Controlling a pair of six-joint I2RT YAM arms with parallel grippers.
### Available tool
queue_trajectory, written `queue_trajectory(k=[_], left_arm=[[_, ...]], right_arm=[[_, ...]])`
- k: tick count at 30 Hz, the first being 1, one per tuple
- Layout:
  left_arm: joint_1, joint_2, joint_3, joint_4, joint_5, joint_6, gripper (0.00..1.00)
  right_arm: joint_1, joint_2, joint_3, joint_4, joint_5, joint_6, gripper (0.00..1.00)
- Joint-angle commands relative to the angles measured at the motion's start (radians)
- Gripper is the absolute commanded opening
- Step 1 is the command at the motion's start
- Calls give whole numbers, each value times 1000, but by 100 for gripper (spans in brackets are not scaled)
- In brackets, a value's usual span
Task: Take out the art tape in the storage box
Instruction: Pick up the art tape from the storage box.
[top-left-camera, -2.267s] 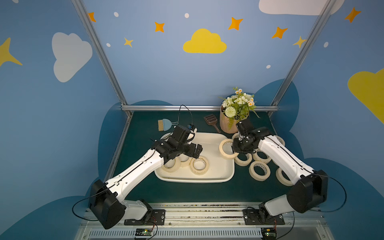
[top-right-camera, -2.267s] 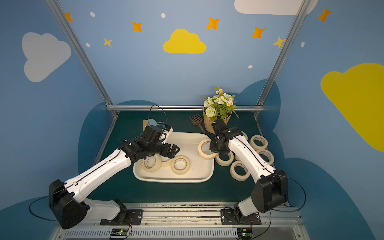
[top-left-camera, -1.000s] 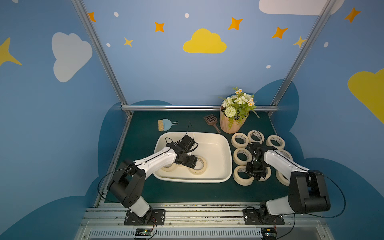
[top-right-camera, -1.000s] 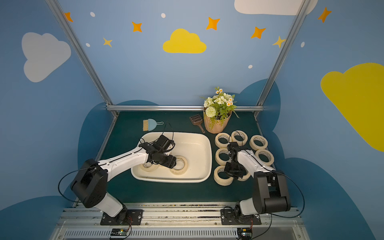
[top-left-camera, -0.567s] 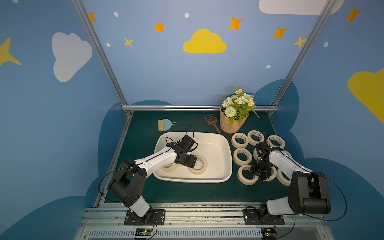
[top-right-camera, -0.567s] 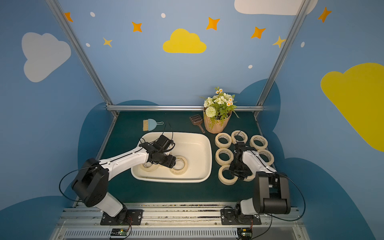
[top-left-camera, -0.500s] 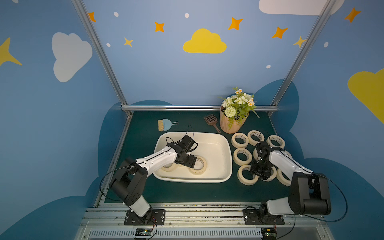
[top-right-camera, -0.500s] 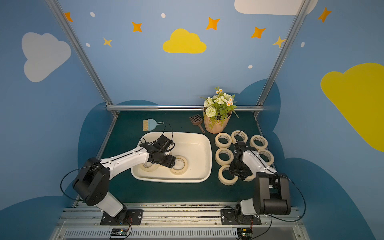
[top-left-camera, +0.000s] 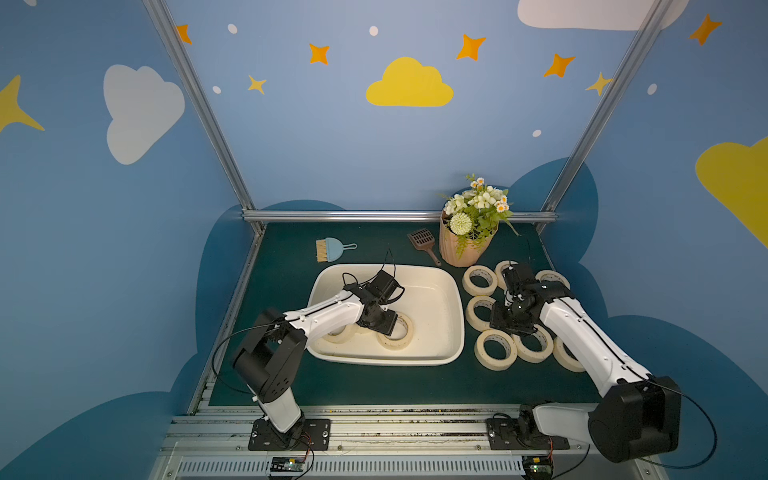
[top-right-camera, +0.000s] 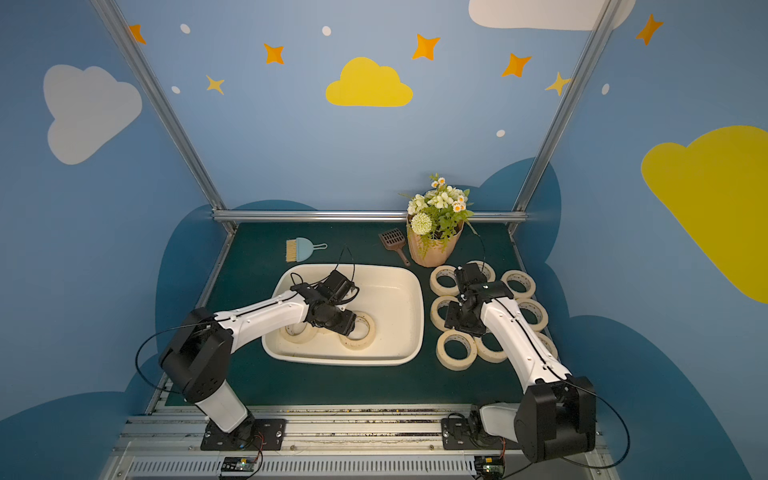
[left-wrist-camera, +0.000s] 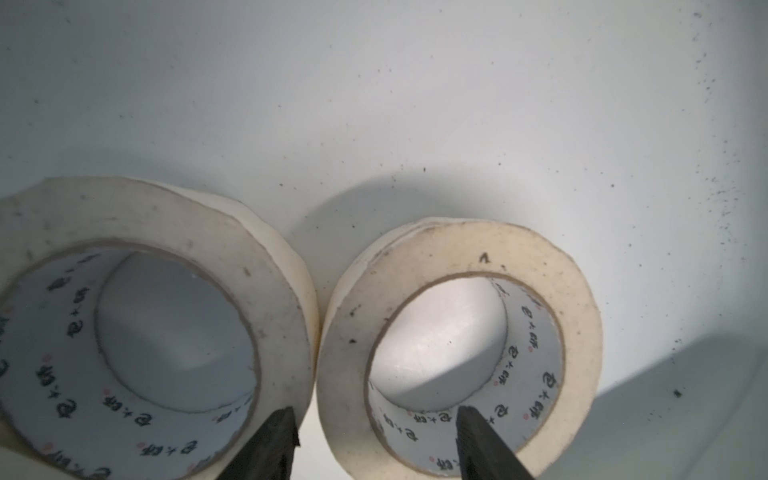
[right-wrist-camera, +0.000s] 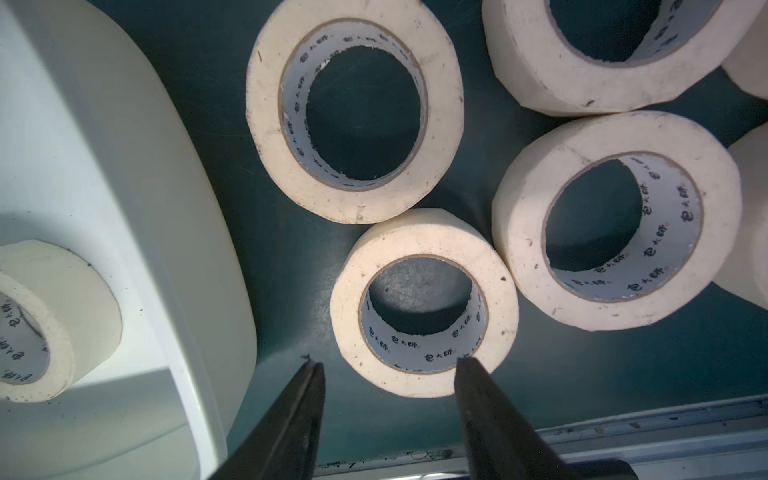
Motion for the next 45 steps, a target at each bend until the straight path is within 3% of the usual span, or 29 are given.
queue_trajectory(k=[1, 10, 17, 20, 28, 40, 43, 45], left_arm=[[-12, 20, -15, -68, 13, -32, 64], [-12, 138, 1, 0, -7, -33, 61], [-12, 135, 44, 7, -31, -25, 23], [-12, 122, 86, -23, -49, -9, 15], [-15, 84, 211, -84, -65, 29, 14], [-39, -2, 229, -95, -53, 4, 14], [-41, -27, 215, -71, -4, -13, 17], [-41, -33, 218, -65, 19, -12, 20]], right_arm=[[9, 17, 21, -44, -1, 3, 56], [49, 5, 41, -63, -7, -10, 56], [195, 63, 103, -59, -42, 8, 56], [283, 115, 168, -56, -51, 33, 56], [458, 259, 343, 44, -164, 91, 56], [508, 456, 427, 173, -256, 143, 55], [511, 479, 430, 178, -248, 151, 50], [511, 481, 429, 179, -235, 157, 39]])
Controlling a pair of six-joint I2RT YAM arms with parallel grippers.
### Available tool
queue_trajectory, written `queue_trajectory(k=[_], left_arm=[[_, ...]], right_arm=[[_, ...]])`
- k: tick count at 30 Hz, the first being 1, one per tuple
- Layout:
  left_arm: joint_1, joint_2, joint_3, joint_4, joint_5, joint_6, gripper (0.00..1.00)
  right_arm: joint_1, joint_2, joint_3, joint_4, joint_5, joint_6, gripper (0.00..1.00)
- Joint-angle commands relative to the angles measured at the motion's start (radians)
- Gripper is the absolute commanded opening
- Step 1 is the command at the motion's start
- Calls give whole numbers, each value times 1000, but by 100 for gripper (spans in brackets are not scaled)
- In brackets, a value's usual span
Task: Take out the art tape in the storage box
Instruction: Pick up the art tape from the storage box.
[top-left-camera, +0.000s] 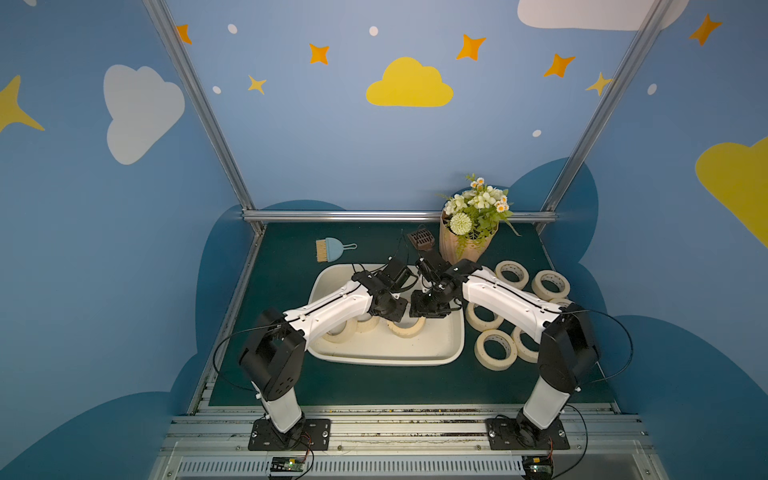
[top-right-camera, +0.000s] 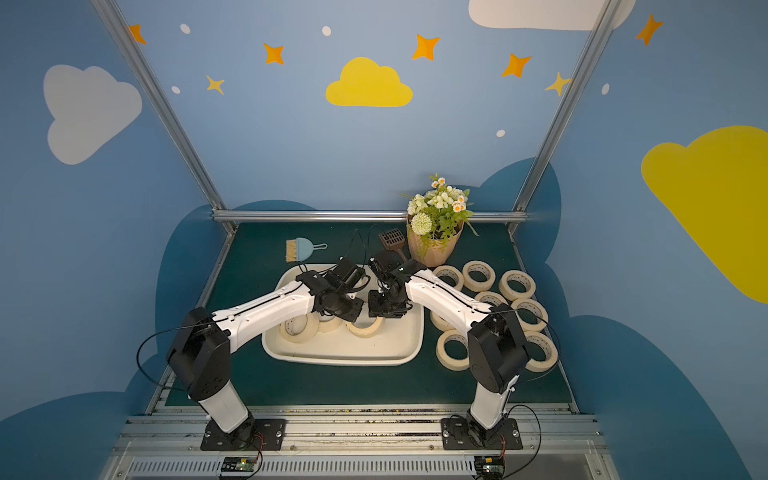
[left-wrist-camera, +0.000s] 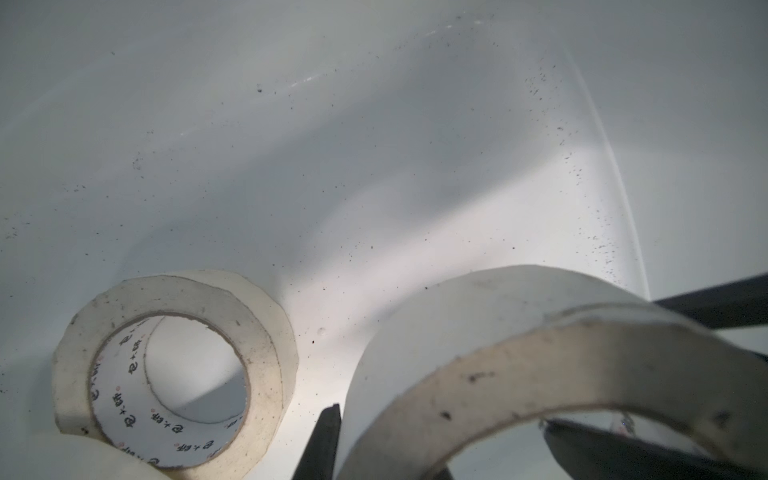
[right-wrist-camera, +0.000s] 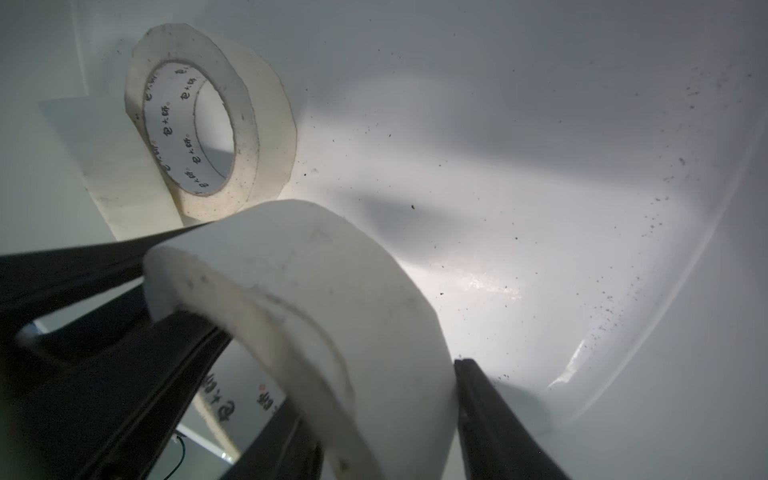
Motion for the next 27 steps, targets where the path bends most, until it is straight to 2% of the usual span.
queue_trajectory(k=[1, 4, 7, 10, 11, 18, 27], left_arm=[[-4, -44, 10, 34, 79, -16, 24], [-4, -43, 8, 39, 91, -12, 39], [-7, -56, -6, 54, 108, -4, 61], [-6, -85, -26, 72, 130, 10, 92], [-6, -95, -31, 75, 135, 16, 98], [-6, -212, -83, 123, 157, 57, 100], [33, -255, -134, 98, 62, 68, 100]], right_arm=[[7, 10, 22, 31, 6, 32, 31], [4, 8, 28, 17, 31, 31, 15], [-3, 11, 27, 9, 51, 28, 1], [-17, 21, 34, 5, 63, 27, 0], [-22, 26, 39, 0, 70, 26, 0], [-101, 7, 74, -45, 108, 8, 0], [-299, -226, -7, -165, 189, -59, 0]])
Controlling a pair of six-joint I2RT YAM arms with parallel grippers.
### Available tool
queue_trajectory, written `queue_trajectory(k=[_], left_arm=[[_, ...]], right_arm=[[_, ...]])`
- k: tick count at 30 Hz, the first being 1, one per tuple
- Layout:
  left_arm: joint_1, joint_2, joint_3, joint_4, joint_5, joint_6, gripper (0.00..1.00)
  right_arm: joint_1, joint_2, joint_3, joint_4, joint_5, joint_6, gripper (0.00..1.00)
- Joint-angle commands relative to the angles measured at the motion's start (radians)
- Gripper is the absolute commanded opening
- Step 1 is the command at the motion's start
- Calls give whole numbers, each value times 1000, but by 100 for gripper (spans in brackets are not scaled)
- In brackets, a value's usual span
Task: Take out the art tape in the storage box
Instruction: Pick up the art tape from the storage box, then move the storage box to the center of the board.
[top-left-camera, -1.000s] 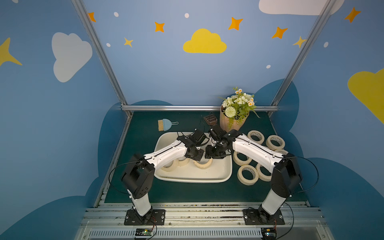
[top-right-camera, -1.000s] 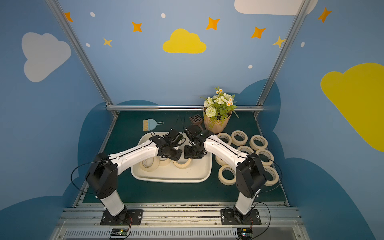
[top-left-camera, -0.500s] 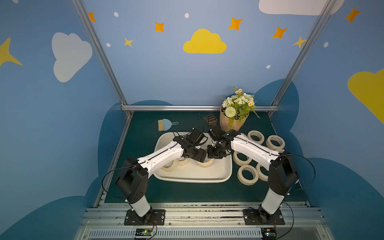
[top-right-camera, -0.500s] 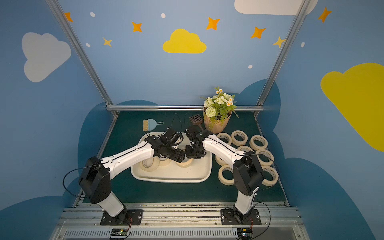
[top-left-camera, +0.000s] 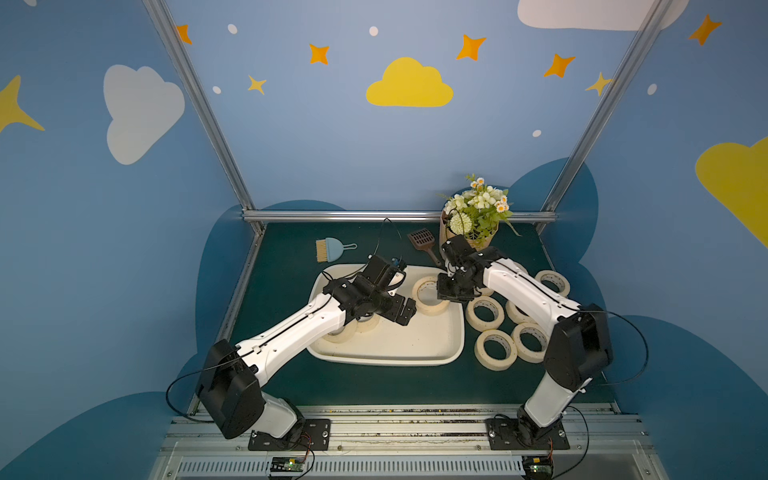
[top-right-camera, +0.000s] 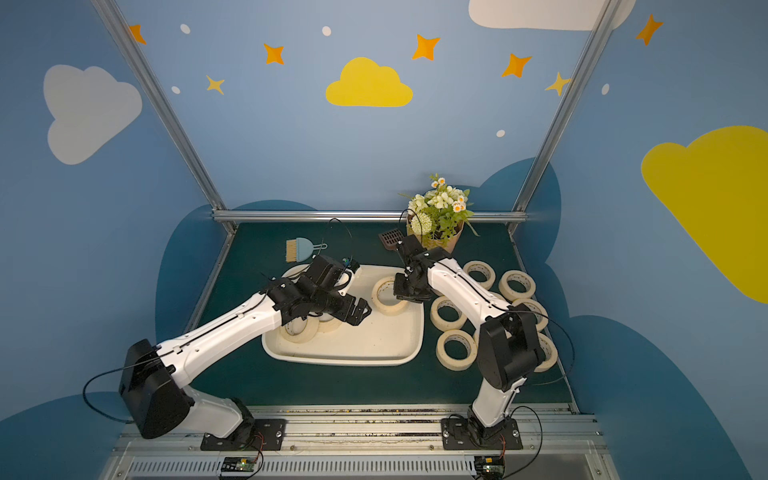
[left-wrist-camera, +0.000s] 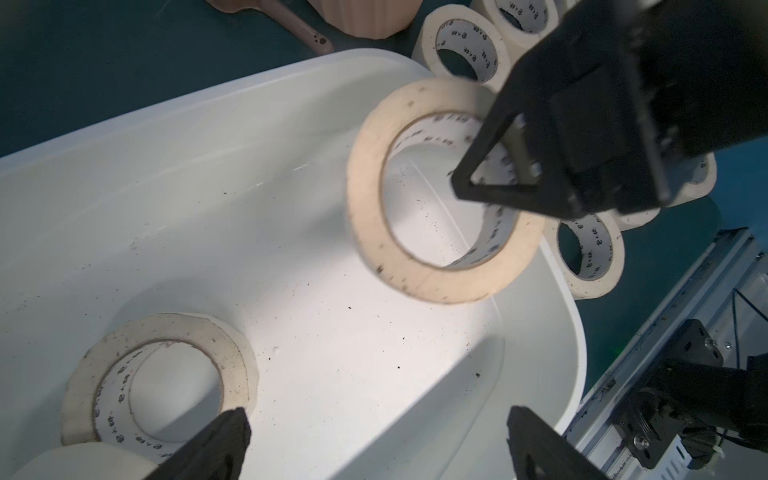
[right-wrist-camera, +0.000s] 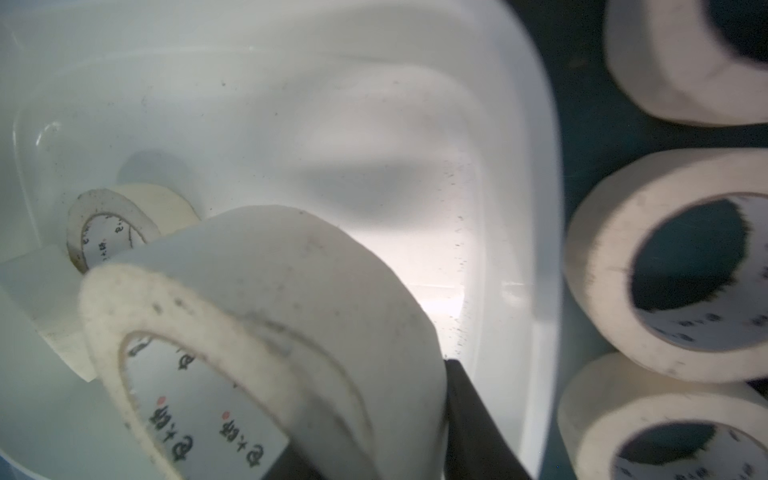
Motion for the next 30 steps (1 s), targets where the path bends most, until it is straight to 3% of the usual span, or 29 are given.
queue_trajectory(k=[1, 8, 12, 15, 17, 20, 30], left_arm=[[33, -5, -29, -24, -47, 20, 100], [124, 18, -77, -48, -81, 24, 99], [164, 40, -82, -86, -96, 16, 98], [170, 50, -84, -104, -105, 22, 97], [170, 54, -89, -106, -105, 20, 97], [171, 59, -92, -104, -103, 14, 97], [174, 87, -49, -129, -117, 40, 96]], right_arm=[[-81, -162, -32, -105, 65, -45, 0], [-303, -361, -210, -80, 186, -91, 0], [-424, -332, -268, -46, 158, -127, 0], [-442, -253, -260, -36, 110, -121, 0], [-429, -182, -238, -29, 40, -177, 0], [-342, -100, -228, 15, 76, -179, 0], [-85, 4, -191, 87, 9, -97, 0]])
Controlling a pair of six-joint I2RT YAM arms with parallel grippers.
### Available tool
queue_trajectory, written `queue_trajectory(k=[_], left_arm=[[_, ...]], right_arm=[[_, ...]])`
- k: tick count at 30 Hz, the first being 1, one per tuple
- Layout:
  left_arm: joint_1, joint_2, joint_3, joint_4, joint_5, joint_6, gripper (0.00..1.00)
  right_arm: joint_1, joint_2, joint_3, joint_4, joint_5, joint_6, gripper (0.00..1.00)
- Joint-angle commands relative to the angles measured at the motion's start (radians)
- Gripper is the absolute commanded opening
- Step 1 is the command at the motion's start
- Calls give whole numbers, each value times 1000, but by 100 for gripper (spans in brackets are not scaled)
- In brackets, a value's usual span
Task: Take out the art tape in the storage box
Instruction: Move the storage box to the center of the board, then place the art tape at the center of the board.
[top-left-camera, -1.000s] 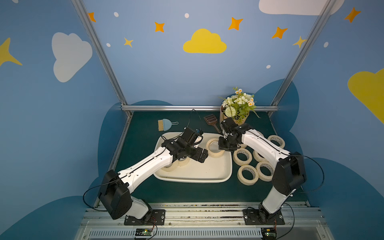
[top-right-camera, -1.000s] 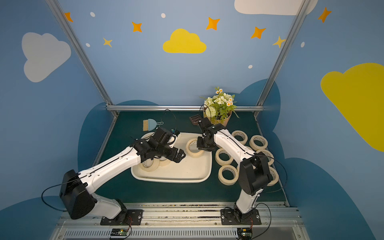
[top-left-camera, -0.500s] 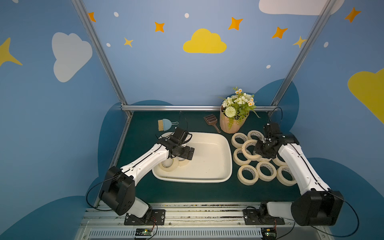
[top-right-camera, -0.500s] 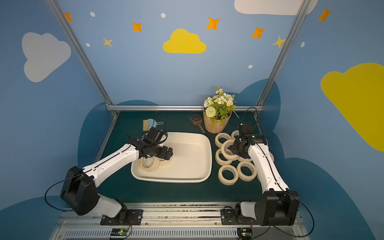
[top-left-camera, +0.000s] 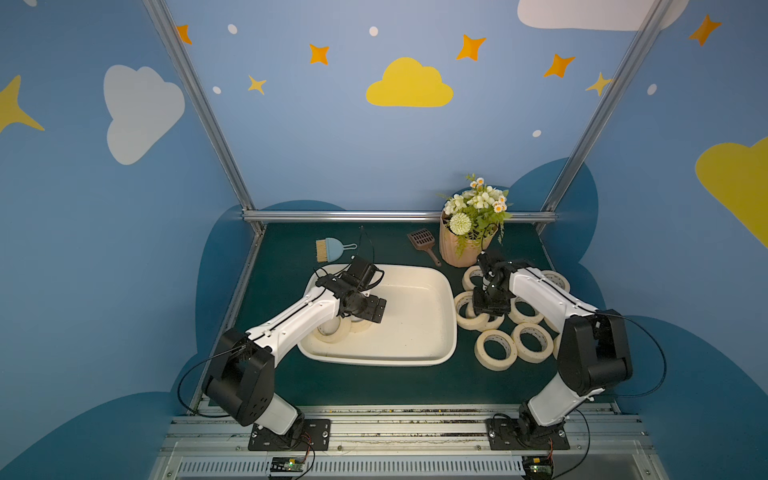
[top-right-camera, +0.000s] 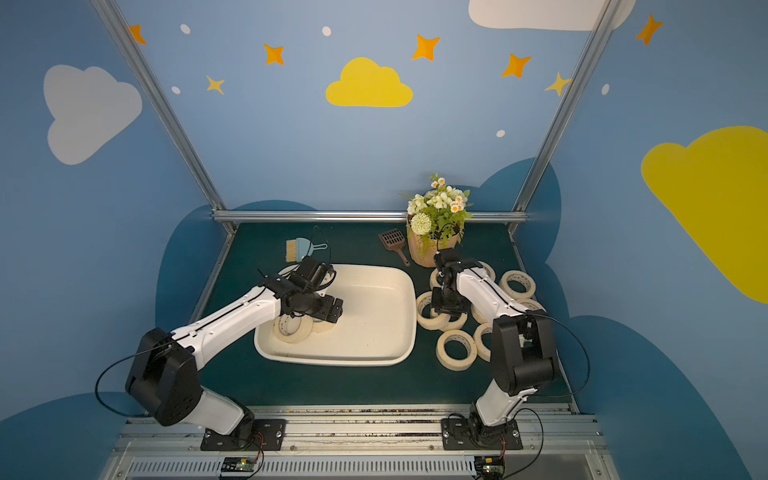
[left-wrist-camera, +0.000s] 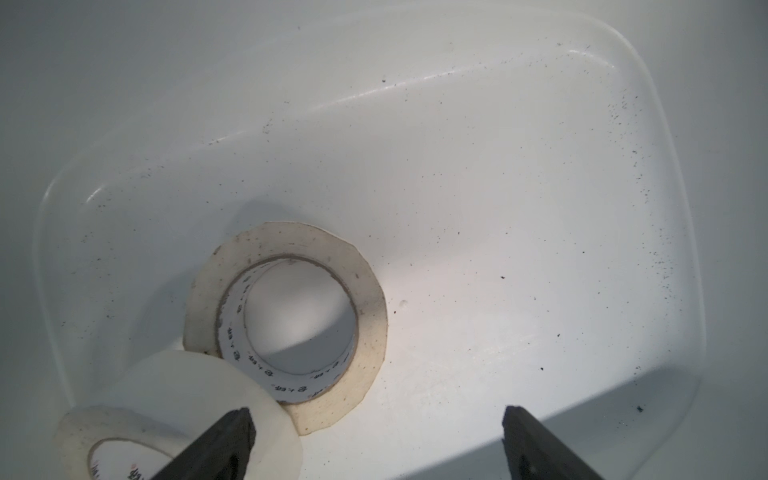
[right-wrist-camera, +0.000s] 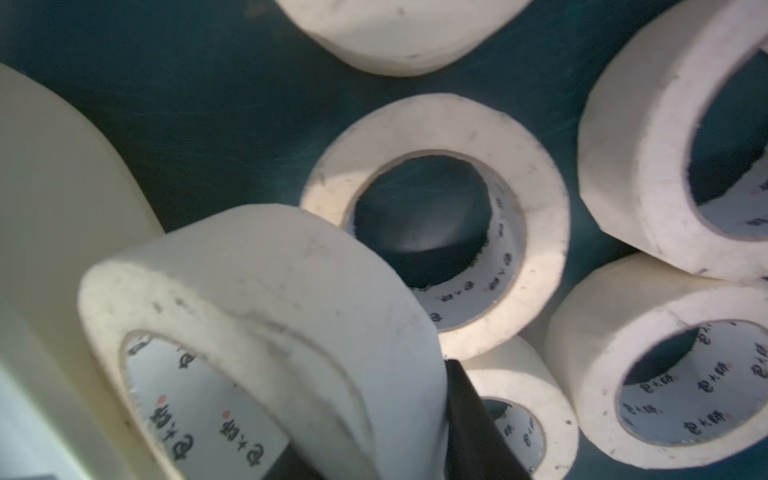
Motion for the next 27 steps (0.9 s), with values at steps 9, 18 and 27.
queue_trajectory(k=[9, 18, 27], left_arm=[[13, 18, 50, -58, -31, 33, 96], [48, -27, -9, -83, -59, 12, 96], [121, -136, -38, -170, -168, -29, 94]], right_arm=[[52, 107, 104, 80, -61, 31, 0], [43, 292, 275, 118, -71, 23, 0], [26, 417, 359, 169, -23, 51, 0]])
